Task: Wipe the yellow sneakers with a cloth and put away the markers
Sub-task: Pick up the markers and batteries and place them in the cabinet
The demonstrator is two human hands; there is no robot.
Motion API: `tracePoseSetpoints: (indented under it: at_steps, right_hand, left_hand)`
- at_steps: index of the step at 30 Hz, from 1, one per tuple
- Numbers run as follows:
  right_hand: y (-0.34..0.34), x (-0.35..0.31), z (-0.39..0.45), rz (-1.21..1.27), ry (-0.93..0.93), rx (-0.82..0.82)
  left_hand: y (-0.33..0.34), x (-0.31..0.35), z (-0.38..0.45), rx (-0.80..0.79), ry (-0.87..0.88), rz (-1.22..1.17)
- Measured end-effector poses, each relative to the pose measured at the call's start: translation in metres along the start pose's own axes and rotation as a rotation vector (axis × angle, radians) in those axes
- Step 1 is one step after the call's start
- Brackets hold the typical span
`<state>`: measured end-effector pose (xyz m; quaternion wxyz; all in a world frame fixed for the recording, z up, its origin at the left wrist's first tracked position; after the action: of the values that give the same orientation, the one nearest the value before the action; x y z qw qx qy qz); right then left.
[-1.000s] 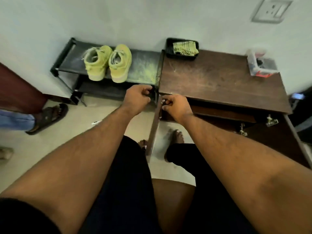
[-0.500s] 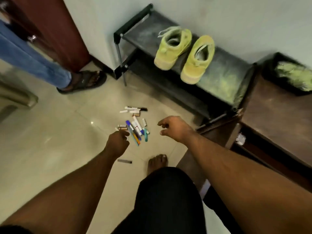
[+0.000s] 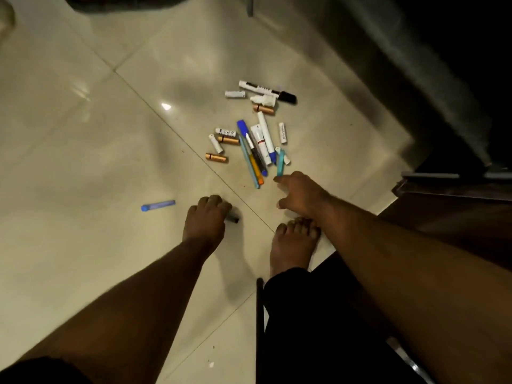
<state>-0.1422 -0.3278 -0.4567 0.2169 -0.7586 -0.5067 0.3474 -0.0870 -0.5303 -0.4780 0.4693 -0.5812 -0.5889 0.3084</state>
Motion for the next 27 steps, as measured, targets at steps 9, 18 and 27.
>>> tracePoseSetpoints:
  at_steps: [9,18,27]
  right_hand:
    - [0.018,0.000,0.032,-0.162,-0.130,0.260]
    - [-0.026,0.016,-0.003,0.003,-0.036,0.404]
    - [-0.199,0.055,-0.188,0.494,0.212,0.768]
  left_hand:
    - [0.017,-0.013,0.015,-0.025,-0.091,-0.195]
    - [-0.010,0.016,0.010,0.055,-0.575,-0.688]
    - [-0.196,0.194,0.016,-0.188,-0.354,-1.157]
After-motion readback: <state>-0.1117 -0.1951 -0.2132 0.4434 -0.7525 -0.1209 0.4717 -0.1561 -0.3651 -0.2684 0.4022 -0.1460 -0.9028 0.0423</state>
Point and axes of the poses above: each hand's wrist, its own z-axis towards the middle knuckle, its own y-axis out of the palm, x = y × z, the point moved 6 cm from there along z, towards the middle knuckle, and after that the axes turned 15 degrees about x, right-handed, at the moved point
